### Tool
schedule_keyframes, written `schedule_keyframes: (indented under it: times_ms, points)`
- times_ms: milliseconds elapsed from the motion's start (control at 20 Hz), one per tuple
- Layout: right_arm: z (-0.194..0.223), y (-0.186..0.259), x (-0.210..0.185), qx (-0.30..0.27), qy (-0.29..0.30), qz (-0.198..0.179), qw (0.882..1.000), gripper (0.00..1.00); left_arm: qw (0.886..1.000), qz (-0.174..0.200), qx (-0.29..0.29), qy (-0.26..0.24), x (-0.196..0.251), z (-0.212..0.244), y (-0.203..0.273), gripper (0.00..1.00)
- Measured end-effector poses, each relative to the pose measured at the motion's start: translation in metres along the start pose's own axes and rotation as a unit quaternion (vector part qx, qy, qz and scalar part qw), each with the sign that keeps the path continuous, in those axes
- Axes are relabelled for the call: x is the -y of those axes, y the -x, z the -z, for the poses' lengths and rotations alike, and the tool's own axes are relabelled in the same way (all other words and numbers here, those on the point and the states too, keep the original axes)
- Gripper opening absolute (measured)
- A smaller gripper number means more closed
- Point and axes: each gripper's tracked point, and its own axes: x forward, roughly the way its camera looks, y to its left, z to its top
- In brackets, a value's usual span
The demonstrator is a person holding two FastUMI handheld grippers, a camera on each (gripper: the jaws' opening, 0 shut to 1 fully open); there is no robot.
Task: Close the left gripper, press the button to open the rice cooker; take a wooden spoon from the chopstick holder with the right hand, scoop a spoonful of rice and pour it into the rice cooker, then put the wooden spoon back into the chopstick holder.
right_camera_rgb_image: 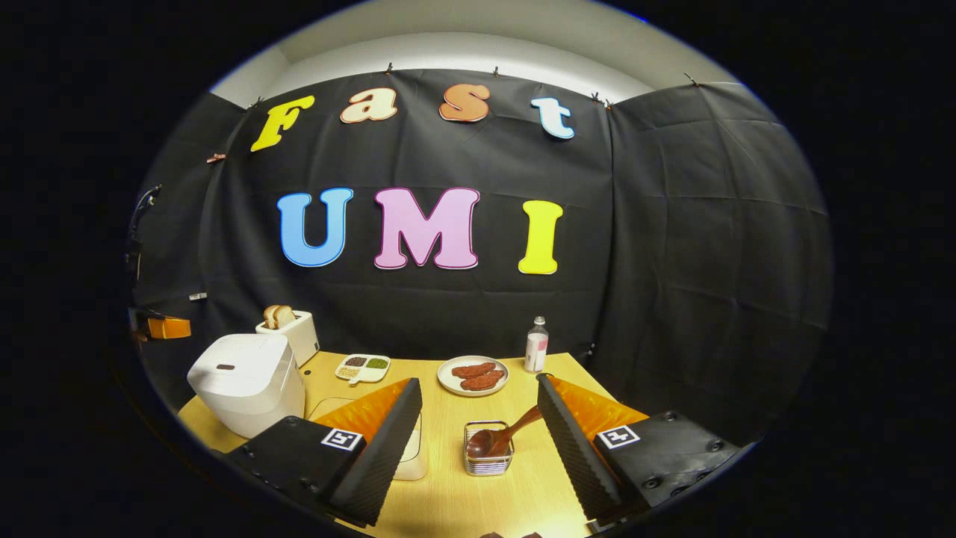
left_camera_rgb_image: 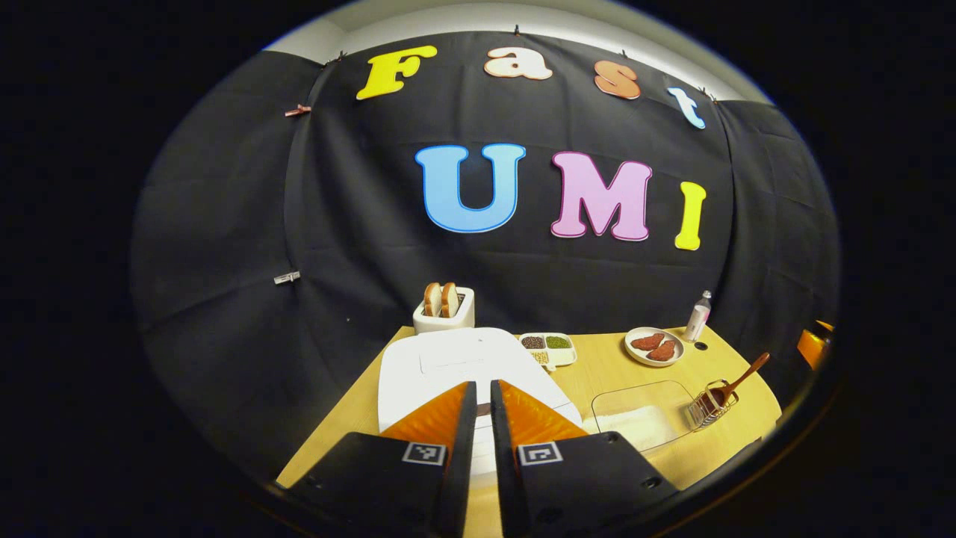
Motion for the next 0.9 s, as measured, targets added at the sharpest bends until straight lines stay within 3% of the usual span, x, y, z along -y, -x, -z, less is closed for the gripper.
schedule_keyframes:
  times_ms: [150,500,900]
  points:
    - [0.005,-0.004,0.006,-0.007,0.007,-0.003,1.0,0.98,1.0,-0.007,-0.019,0.004,-0.004,0.005,-0.021,0.09]
    - [0.016,-0.007,0.02,-0.025,0.002,-0.005,1.0,0.98,0.994,-0.007,-0.086,0.061,-0.008,0.042,-0.066,0.06]
    - [0.032,-0.01,0.025,-0.046,-0.019,-0.012,0.999,0.98,0.989,-0.006,-0.134,0.065,-0.004,0.067,-0.085,0.06]
